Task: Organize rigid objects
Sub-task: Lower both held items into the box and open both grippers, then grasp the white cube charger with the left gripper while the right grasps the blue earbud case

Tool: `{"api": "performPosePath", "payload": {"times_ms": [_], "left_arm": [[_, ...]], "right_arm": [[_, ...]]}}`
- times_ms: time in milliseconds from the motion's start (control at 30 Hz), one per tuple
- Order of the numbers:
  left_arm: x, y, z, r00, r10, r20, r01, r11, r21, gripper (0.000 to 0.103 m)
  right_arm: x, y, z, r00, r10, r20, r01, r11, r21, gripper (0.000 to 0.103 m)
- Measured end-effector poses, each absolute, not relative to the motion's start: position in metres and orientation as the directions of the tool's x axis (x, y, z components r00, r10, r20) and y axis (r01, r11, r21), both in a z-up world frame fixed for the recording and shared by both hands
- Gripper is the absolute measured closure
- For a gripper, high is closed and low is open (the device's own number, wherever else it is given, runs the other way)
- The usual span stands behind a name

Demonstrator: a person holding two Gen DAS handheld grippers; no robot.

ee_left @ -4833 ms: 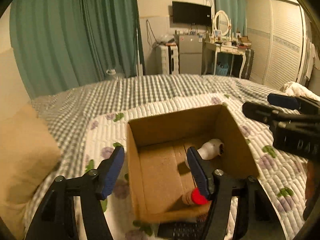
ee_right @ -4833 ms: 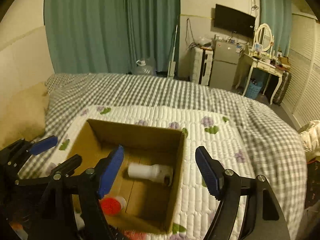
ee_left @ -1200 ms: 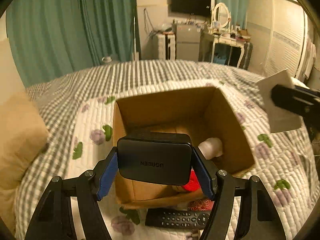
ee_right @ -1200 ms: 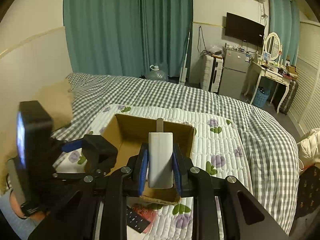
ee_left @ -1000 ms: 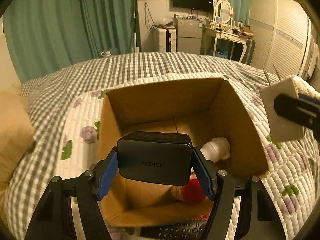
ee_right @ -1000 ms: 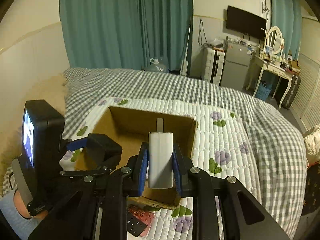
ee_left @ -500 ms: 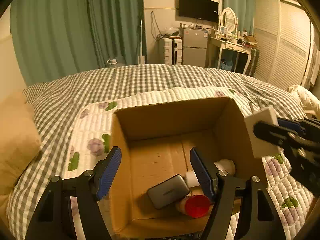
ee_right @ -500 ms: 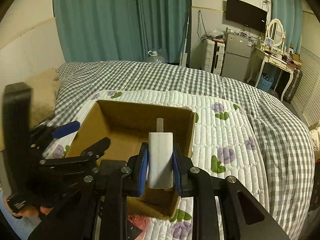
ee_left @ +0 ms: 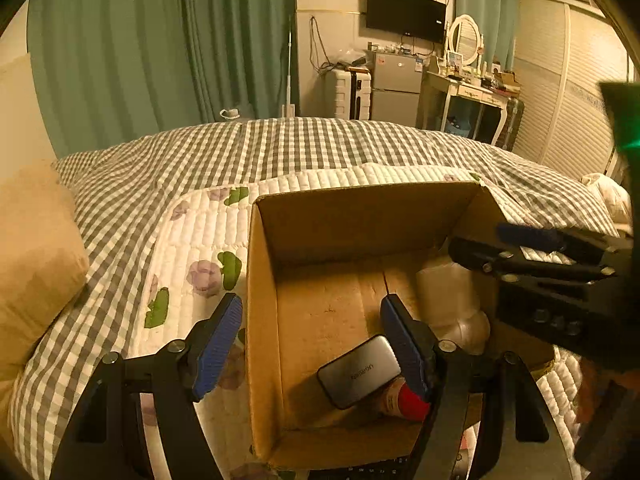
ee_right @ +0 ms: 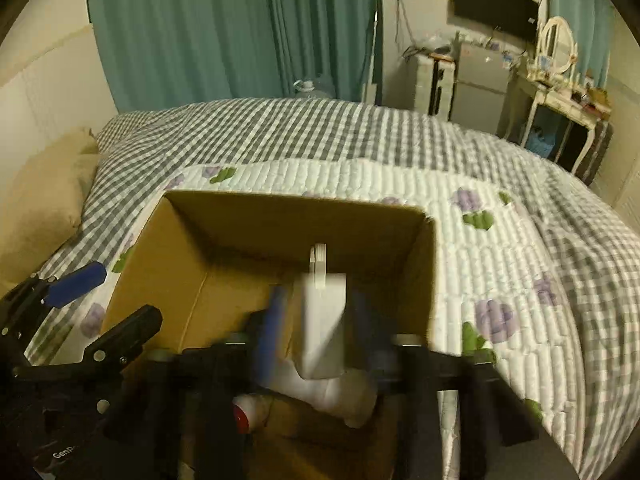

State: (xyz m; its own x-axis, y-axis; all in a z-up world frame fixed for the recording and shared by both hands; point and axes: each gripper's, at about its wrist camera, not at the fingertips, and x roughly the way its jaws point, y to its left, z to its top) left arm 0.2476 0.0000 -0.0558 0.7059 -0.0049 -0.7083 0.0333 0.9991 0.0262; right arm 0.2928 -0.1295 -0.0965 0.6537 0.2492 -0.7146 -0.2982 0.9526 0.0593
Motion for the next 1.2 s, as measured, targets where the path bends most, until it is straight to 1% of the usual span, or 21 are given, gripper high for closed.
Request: {"api": "performPosePath", "payload": {"times_ms": [33, 167, 200, 300, 333, 400, 467, 500, 600, 667, 767, 833, 900, 1000, 1067, 1133, 1200], "left_arm": [[0.244, 0.000, -0.053, 0.711, 0.002, -0.703, 0.033, 0.999, 0.036, 0.022], [0.226, -0.001, -0.037, 0.730, 0.002, -0.684, 0.036, 0.998, 0.042, 0.017], [0.220, -0.001, -0.032, 0.734, 0.002, -0.679, 0.037, 0.998, 0.042, 0.014], [0.196, -0.001, -0.014, 0.753, -0.002, -0.659, 0.047, 0.998, 0.051, 0.013], [0.186, 0.000, -0.007, 0.760, -0.004, -0.649, 0.049, 0.997, 0.052, 0.011], [0.168, 0.003, 0.004, 0.772, -0.007, -0.636, 0.049, 0.998, 0.048, 0.006], [0.149, 0.007, 0.016, 0.789, -0.020, -0.614, 0.051, 0.998, 0.033, 0.003], [0.138, 0.008, 0.021, 0.798, -0.031, -0.602, 0.057, 0.998, 0.025, 0.000], [0.107, 0.008, 0.033, 0.818, -0.036, -0.574, 0.064, 0.998, 0.028, 0.000], [0.087, 0.010, 0.037, 0.827, -0.030, -0.562, 0.059, 0.998, 0.034, 0.000], [0.061, 0.012, 0.033, 0.828, -0.040, -0.560, 0.064, 0.998, 0.023, 0.000], [0.051, 0.014, 0.021, 0.815, -0.047, -0.578, 0.067, 0.998, 0.012, 0.000], [0.044, 0.018, 0.002, 0.800, -0.028, -0.600, 0.044, 0.999, 0.012, 0.000], [0.043, 0.024, -0.030, 0.781, 0.001, -0.625, 0.016, 1.000, 0.022, 0.000], [0.047, 0.026, -0.056, 0.754, 0.041, -0.655, -0.005, 0.998, 0.057, 0.000], [0.051, 0.027, -0.077, 0.731, 0.085, -0.677, -0.024, 0.995, 0.099, 0.000], [0.051, 0.029, -0.093, 0.711, 0.109, -0.695, -0.041, 0.993, 0.114, 0.000]], "right_arm": [[0.289, -0.131, -0.091, 0.662, 0.245, -0.709, -0.295, 0.954, 0.053, 0.045], [0.266, -0.142, -0.062, 0.688, 0.206, -0.696, -0.257, 0.966, 0.032, 0.043], [0.258, -0.145, -0.055, 0.693, 0.202, -0.692, -0.253, 0.967, 0.029, 0.040], [0.227, -0.151, -0.030, 0.722, 0.175, -0.670, -0.245, 0.969, -0.012, 0.029], [0.214, -0.153, -0.022, 0.733, 0.162, -0.660, -0.245, 0.969, -0.034, 0.027], [0.186, -0.157, -0.007, 0.759, 0.132, -0.637, -0.234, 0.969, -0.079, 0.021], [0.162, -0.161, 0.005, 0.779, 0.121, -0.615, -0.225, 0.970, -0.094, 0.017], [0.149, -0.163, 0.010, 0.787, 0.123, -0.604, -0.223, 0.970, -0.094, 0.014], [0.110, -0.164, 0.016, 0.789, 0.131, -0.601, -0.228, 0.970, -0.088, 0.008], [0.090, -0.162, 0.013, 0.782, 0.135, -0.608, -0.236, 0.968, -0.090, 0.007], [0.065, -0.154, -0.004, 0.768, 0.143, -0.624, -0.252, 0.964, -0.089, 0.003], [0.052, -0.150, -0.020, 0.750, 0.155, -0.643, -0.261, 0.963, -0.073, 0.003], [0.044, -0.148, -0.042, 0.742, 0.156, -0.652, -0.238, 0.971, -0.039, 0.003], [0.049, -0.144, -0.087, 0.683, 0.167, -0.711, -0.223, 0.975, 0.015, 0.003], [0.057, -0.140, -0.119, 0.620, 0.184, -0.762, -0.228, 0.972, 0.050, 0.003], [0.064, -0.134, -0.145, 0.571, 0.186, -0.799, -0.239, 0.970, 0.055, 0.003], [0.068, -0.127, -0.173, 0.494, 0.221, -0.841, -0.273, 0.958, 0.092, 0.003]]}}
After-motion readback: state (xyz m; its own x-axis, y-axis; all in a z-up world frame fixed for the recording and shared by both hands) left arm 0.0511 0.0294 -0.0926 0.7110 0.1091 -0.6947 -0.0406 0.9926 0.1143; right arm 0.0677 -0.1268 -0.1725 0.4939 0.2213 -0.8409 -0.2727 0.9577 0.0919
